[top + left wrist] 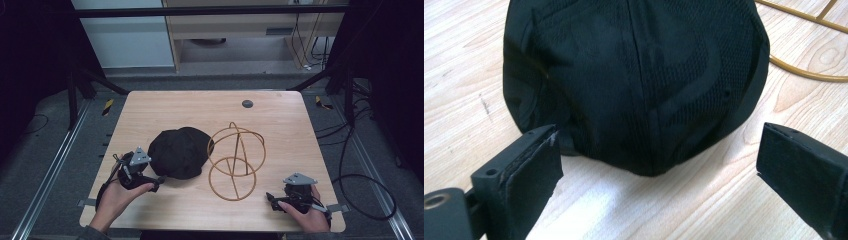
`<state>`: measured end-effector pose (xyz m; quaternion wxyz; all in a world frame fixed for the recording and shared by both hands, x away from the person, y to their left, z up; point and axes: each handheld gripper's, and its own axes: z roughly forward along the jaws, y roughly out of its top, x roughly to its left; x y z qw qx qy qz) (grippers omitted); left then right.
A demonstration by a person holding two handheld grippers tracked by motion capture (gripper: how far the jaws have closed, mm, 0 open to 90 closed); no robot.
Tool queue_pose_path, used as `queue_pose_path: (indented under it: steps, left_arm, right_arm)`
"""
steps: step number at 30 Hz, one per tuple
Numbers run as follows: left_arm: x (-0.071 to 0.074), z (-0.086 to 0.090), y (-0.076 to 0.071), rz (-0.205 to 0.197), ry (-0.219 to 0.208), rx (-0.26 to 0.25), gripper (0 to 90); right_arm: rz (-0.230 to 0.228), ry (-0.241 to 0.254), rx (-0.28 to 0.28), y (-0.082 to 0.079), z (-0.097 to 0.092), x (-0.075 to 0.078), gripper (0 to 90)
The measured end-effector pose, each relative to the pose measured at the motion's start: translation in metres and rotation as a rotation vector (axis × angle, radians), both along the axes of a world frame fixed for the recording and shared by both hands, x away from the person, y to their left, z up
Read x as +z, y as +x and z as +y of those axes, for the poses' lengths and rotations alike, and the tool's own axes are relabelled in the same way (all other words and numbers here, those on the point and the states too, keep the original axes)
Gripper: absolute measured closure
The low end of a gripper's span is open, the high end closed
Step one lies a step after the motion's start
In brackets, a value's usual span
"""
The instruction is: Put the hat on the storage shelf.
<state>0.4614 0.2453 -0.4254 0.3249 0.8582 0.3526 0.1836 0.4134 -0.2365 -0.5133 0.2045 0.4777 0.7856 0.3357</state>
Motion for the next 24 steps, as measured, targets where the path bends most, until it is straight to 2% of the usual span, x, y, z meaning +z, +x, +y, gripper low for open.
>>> queue_pose_path:
  steps: [9,12,17,22,24]
  left_arm:
    - [-0.010,-0.006,0.025,0.037,0.002,-0.022,2.8]
    - [-0.013,-0.008,0.032,0.053,-0.017,-0.012,2.0]
    - [-0.017,-0.010,0.039,0.065,-0.008,-0.009,2.2]
    - [-0.015,-0.010,0.043,0.074,-0.001,0.000,8.3]
    - [-0.014,-0.010,0.044,0.075,0.000,0.003,16.0]
  right_arm:
    - [0.001,0.000,0.000,0.000,0.000,0.000,0.7]
    - [0.000,0.000,0.000,0.000,0.000,0.000,0.7]
    - [0.000,0.000,0.000,0.000,0.000,0.000,0.7]
    - [0.000,0.000,0.000,0.000,0.000,0.000,0.7]
    - [0.000,0.000,0.000,0.000,0.000,0.000,0.7]
